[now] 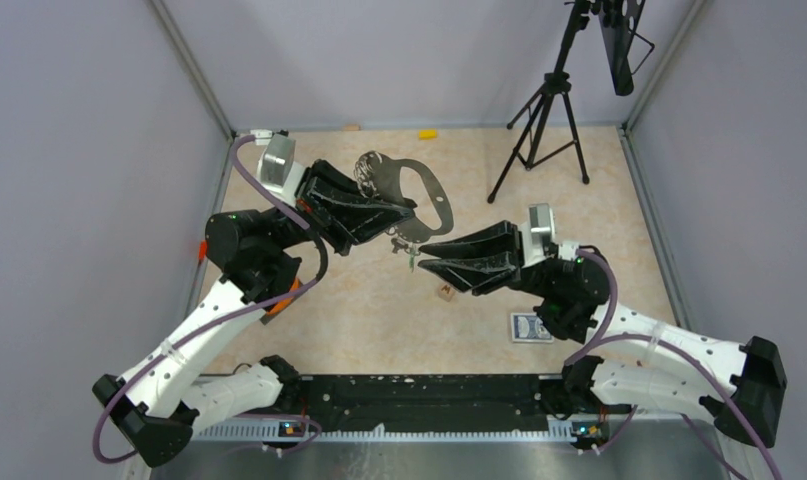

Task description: Remove the keys from the keyring

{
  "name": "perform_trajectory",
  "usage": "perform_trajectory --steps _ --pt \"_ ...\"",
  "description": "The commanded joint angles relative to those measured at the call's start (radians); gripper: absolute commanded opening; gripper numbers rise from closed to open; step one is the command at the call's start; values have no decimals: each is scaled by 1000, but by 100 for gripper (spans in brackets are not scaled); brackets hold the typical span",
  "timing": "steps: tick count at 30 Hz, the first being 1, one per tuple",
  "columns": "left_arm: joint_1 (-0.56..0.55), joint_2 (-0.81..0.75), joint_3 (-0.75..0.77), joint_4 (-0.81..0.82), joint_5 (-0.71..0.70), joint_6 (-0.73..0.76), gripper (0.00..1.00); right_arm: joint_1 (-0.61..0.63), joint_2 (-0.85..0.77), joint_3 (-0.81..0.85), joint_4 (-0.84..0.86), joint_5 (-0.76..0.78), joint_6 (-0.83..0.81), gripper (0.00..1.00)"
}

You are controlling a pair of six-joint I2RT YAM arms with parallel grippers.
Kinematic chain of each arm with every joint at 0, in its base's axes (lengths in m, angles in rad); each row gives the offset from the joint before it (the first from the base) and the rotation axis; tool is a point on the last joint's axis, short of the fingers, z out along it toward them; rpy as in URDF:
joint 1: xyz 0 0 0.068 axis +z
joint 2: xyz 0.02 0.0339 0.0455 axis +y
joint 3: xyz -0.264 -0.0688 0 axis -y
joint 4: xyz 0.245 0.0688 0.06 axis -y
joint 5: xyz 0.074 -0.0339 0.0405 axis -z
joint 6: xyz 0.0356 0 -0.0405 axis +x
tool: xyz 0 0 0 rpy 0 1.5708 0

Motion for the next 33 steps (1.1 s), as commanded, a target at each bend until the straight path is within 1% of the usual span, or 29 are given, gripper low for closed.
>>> perform_trajectory --steps 1,13,18,27,33 --pt "-3 -2 4 53 -6 -11 0 -7 12 11 75 2 25 24" --pt "-3 1 4 58 -5 -12 0 -7 34 16 105 -15 37 21" --pt "-3 1 1 58 -7 -12 0 -8 45 16 129 -31 48 15" --pt "-3 0 -3 58 -11 -12 0 -7 47 14 147 -50 54 0" --pt "-3 -8 -11 37 -29 -1 0 -8 20 19 89 -50 1 0"
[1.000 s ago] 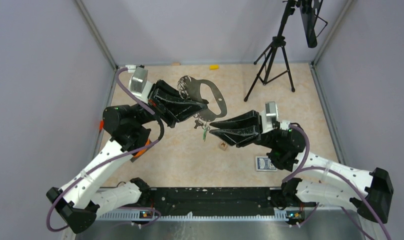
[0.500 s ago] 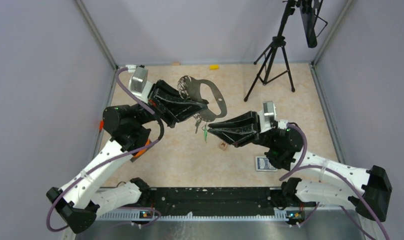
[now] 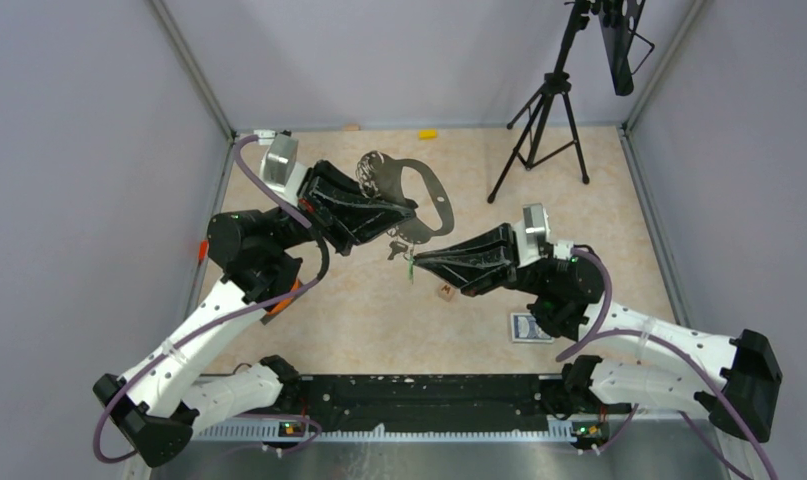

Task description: Remove the keys from the keyring

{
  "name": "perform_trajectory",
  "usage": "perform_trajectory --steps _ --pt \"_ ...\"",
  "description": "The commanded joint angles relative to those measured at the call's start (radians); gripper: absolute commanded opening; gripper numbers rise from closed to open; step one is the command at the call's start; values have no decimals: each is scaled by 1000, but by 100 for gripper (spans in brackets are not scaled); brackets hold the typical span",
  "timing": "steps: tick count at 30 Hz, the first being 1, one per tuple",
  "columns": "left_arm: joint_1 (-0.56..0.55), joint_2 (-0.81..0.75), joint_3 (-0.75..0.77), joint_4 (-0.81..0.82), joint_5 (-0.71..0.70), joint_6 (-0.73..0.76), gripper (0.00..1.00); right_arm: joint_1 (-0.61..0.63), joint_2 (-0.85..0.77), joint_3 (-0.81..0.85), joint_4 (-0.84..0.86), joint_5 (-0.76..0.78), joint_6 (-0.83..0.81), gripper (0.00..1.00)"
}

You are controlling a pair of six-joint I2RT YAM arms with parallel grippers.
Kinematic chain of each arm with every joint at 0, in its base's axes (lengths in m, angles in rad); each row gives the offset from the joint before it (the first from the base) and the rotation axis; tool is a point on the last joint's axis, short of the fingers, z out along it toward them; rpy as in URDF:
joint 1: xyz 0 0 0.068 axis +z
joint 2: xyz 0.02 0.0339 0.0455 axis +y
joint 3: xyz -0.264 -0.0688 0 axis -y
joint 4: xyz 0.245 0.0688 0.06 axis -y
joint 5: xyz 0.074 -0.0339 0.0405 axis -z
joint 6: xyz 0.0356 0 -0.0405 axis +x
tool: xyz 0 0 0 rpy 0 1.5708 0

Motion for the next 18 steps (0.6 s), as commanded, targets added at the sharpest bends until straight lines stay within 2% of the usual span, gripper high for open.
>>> perform_trajectory --steps 1,10,18 --pt "-3 -10 -3 32 -29 12 0 -8 -39 23 -16 -10 -53 0" --pt "-3 -14 -9 15 -46 17 0 -8 -82 37 -103 4 -117 0" --pt "-3 -16 -17 13 -46 17 0 -7 -93 30 -91 14 -124 0"
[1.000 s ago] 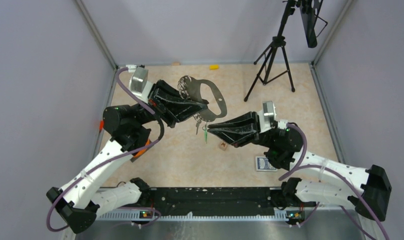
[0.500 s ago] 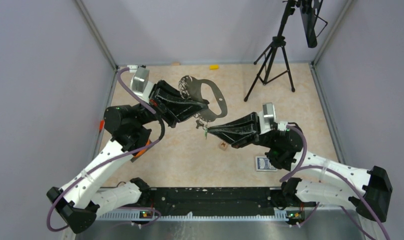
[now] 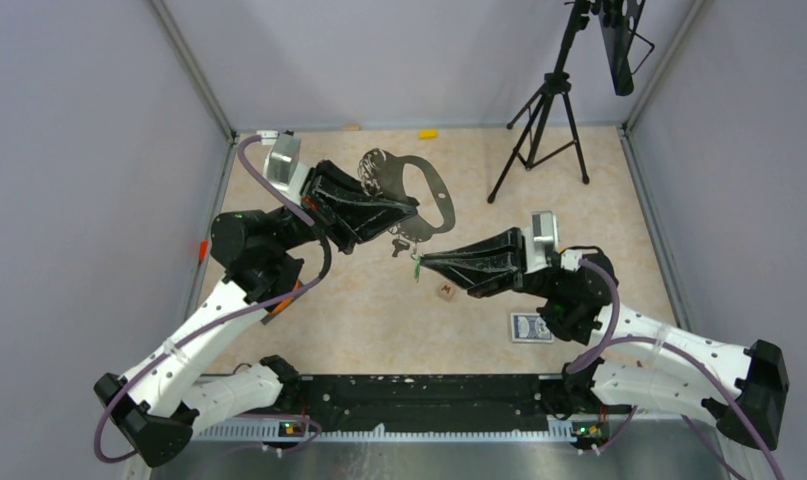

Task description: Remove the keys from the keyring

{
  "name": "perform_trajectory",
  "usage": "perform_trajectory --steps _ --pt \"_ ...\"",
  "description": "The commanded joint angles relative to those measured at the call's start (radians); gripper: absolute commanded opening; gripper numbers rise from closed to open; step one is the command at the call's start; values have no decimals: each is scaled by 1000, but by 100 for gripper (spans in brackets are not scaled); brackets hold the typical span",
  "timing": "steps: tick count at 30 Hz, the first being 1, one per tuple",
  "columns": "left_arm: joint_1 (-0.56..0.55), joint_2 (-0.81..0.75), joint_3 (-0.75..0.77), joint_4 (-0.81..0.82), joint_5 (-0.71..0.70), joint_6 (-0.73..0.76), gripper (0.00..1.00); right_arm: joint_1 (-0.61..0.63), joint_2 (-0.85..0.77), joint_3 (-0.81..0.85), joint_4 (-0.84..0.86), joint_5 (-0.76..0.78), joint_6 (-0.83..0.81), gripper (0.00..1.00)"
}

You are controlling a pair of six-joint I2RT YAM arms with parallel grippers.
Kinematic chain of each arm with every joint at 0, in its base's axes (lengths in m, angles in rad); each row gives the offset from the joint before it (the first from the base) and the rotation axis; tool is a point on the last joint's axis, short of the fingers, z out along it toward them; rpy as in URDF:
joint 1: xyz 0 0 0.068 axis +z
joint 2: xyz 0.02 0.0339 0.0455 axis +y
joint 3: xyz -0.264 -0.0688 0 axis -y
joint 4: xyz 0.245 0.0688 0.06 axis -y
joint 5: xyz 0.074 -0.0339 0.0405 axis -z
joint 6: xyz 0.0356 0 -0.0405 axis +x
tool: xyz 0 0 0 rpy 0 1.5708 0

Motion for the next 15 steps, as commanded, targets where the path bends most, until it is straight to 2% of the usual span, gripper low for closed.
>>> perform_trajectory --steps 1,9,15 --pt "-3 -15 -3 22 -21 10 0 -7 -21 30 25 16 -14 0" --pt "-3 -24 -15 18 -27 13 0 -6 -20 -6 123 74 45 0" --pt "-3 -38 -28 33 -47 27 0 -7 -22 -9 117 97 52 0"
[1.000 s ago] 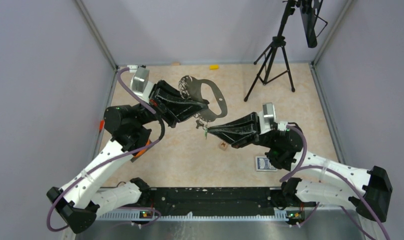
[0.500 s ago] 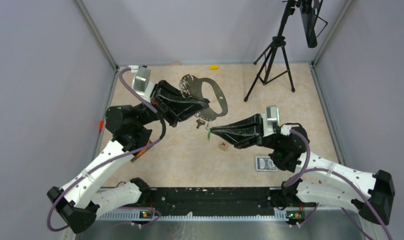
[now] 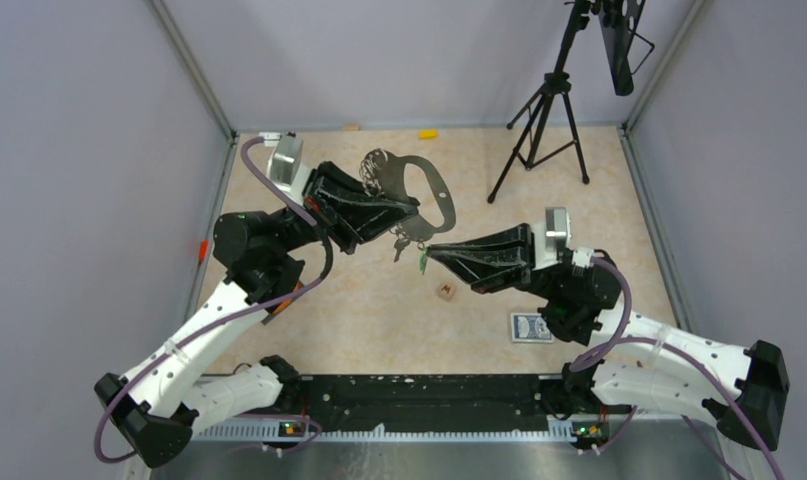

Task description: Remove the keys from the keyring

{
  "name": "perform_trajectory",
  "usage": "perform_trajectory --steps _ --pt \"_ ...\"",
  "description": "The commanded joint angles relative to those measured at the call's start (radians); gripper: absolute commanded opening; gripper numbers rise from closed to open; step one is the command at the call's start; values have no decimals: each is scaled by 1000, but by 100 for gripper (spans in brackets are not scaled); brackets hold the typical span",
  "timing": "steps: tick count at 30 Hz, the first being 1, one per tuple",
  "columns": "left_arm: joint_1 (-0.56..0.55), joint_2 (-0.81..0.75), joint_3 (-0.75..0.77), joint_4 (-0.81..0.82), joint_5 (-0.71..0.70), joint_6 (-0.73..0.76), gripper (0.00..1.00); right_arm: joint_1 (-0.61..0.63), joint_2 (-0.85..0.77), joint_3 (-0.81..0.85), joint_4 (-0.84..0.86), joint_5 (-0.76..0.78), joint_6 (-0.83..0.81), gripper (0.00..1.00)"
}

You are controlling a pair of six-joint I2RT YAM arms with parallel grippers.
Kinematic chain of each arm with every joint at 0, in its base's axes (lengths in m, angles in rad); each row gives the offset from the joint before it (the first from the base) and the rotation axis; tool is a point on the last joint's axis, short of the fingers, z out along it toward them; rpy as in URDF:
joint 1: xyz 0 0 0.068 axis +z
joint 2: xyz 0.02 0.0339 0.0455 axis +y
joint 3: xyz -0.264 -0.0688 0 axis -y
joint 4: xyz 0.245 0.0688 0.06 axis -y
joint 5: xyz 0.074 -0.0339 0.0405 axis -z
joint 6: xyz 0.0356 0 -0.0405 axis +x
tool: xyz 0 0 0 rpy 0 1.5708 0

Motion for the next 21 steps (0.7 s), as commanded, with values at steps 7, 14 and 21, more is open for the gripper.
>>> perform_trajectory --steps 7,14,21 --pt "-3 -67 -67 111 -91 45 0 -6 -4 13 -12 31 40 0" --pt "-3 -56 -67 125 -87 39 0 -8 28 27 -38 3 82 0" --pt "-3 -54 -67 136 -81 37 0 -8 51 36 -55 17 119 0"
